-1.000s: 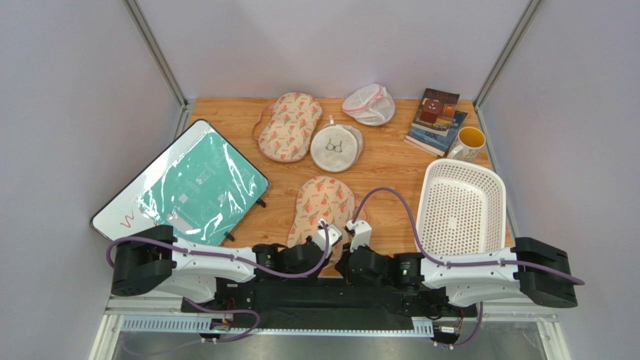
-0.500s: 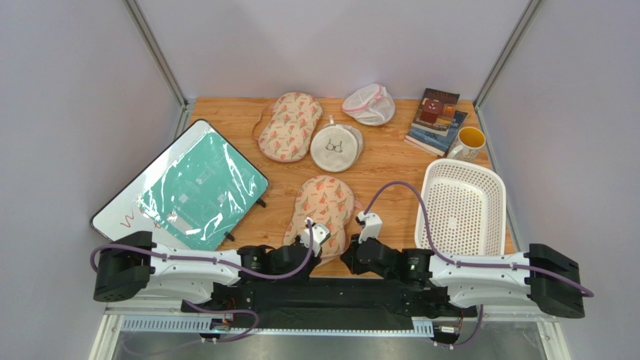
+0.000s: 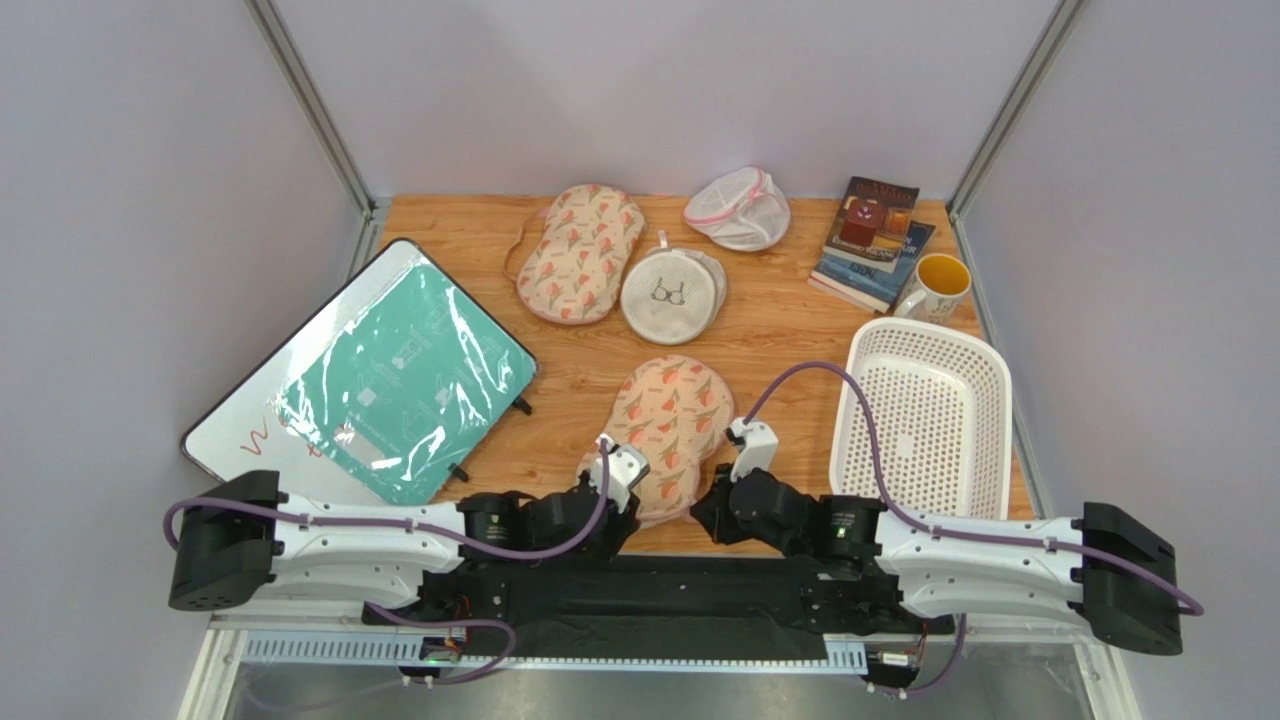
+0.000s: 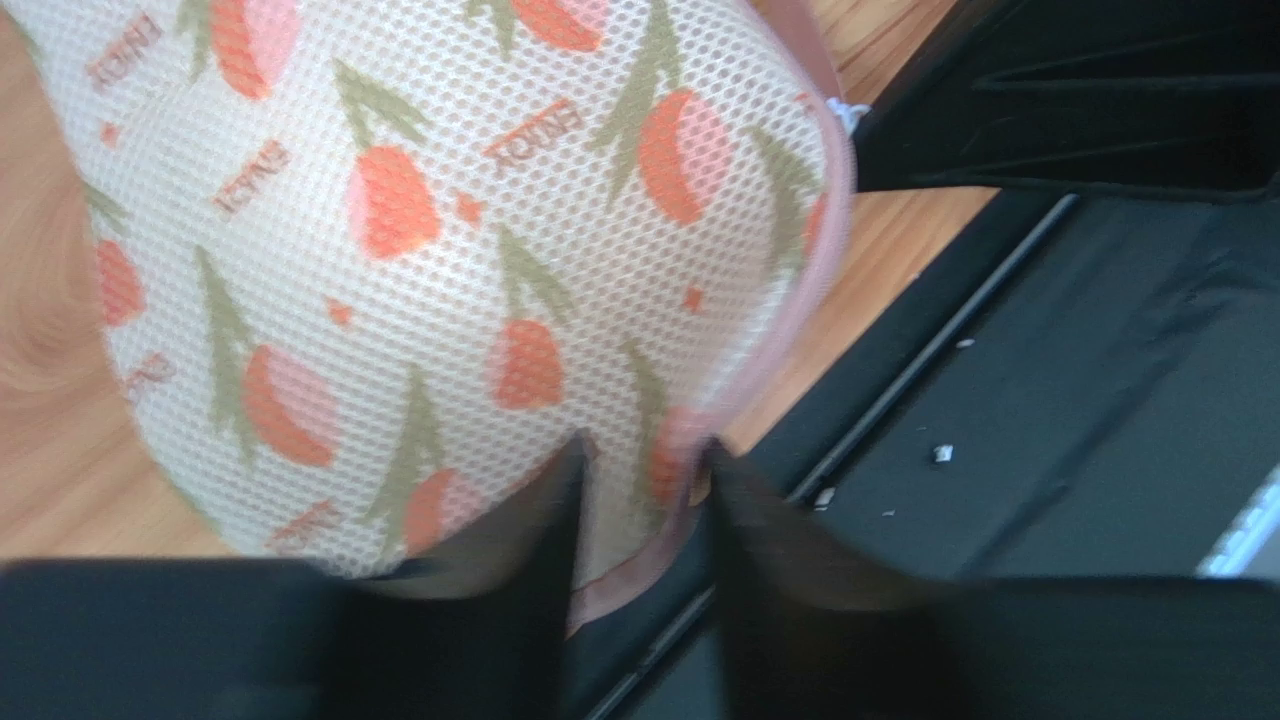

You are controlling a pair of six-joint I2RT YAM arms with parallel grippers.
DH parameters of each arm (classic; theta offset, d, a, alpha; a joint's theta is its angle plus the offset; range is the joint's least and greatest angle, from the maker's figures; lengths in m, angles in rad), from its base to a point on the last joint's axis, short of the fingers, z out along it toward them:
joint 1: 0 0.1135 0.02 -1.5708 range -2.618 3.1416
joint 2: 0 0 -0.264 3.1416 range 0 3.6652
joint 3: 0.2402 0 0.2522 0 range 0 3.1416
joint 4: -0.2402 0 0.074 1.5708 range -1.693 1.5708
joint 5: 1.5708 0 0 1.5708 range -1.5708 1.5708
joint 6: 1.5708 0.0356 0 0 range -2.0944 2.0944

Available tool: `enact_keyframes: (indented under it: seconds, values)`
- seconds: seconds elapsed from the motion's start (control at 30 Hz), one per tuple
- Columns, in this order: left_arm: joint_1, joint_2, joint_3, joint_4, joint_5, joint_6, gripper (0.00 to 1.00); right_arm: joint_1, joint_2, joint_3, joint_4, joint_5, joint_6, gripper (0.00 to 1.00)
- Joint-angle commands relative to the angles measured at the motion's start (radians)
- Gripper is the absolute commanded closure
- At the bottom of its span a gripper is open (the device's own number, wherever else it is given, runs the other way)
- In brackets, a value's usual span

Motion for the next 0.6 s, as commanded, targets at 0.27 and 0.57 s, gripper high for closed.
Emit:
enact_keyframes:
  seconds: [0.27,0.57]
  values:
    - [-0.034,0.054,0.170,-0.040,0.012,0.058,0.27,0.020,0.093,0.018,0.077,-0.024,-0.003,1.00]
    - [-0.039,0.203,0.181,0.037,0.033,0.046,0.27,0.072,0.152,0.053,0.109,-0.023,0.008,1.00]
